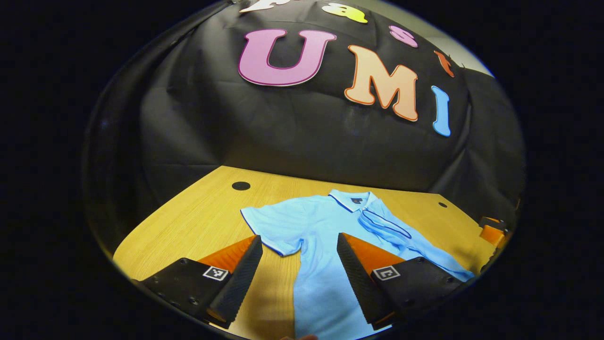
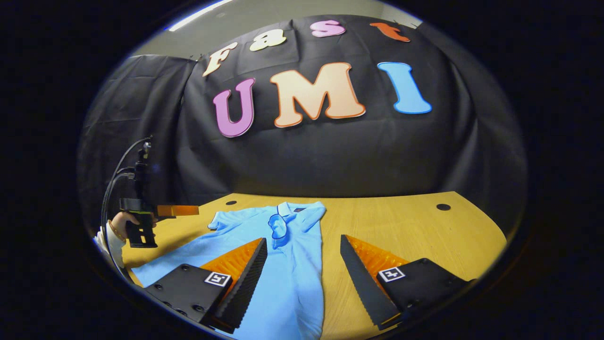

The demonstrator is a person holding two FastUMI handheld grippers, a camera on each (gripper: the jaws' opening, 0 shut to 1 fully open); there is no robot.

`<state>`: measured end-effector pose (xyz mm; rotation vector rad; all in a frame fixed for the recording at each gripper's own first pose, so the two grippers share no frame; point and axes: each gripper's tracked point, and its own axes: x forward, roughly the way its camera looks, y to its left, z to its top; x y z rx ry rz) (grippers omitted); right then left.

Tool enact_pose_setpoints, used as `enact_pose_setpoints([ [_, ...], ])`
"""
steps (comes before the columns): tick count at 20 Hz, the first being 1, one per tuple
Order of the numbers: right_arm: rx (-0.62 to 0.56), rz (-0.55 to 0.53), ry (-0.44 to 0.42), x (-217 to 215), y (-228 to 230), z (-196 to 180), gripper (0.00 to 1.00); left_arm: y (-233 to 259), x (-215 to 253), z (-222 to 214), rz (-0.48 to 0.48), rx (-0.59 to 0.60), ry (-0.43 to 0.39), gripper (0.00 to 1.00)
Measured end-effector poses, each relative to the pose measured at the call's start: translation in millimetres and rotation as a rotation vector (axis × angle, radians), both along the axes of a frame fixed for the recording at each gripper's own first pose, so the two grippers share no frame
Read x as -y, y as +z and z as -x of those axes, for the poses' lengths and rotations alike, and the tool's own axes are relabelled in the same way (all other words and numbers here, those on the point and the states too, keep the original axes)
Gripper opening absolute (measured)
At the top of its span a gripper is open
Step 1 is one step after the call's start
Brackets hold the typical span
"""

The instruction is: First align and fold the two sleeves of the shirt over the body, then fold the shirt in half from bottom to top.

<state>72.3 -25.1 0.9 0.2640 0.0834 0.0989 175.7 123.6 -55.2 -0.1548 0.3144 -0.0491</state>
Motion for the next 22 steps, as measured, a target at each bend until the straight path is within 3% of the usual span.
enact_pose_setpoints([
  [5,0.020,-0.104,-0.081,33.0,-8.2,33.1,0.97,-29.1,-13.7,-48.7,-0.039,-0.100,-0.002,0.94],
  [11,-0.013,0.035,-0.236,72.6,-27.3,61.5,0.97,-64.3,-37.6,-76.1,-0.100,-0.199,0.025,0.93],
  [18,-0.011,0.050,-0.282,88.5,-26.6,72.1,0.97,-84.1,-39.1,-82.5,-0.144,-0.292,-0.003,0.91],
  [20,-0.033,0.066,-0.301,96.3,-34.6,73.0,0.97,-83.7,-36.8,-81.7,-0.144,-0.299,-0.021,0.83],
  [22,-0.048,0.076,-0.310,98.0,-39.6,73.9,0.97,-84.9,-28.9,-83.8,-0.135,-0.297,-0.040,0.70],
])
